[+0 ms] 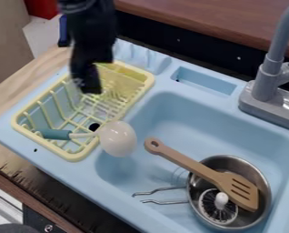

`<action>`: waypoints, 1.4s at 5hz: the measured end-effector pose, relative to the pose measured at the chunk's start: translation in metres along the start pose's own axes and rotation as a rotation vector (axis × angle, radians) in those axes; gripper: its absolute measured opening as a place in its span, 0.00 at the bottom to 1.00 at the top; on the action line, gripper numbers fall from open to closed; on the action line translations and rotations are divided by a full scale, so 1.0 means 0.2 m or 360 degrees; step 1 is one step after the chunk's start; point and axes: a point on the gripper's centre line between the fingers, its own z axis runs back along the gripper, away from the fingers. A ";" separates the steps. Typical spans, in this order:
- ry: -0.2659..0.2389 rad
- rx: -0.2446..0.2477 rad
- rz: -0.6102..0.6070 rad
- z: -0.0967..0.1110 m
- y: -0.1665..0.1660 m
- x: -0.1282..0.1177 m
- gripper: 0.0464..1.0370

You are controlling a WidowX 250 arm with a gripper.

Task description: It has put the soup spoon to the left edge of the sink

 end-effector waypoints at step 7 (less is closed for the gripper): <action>0.0141 -0.0217 -0.0454 -0.18 -0.17 -0.18 0.96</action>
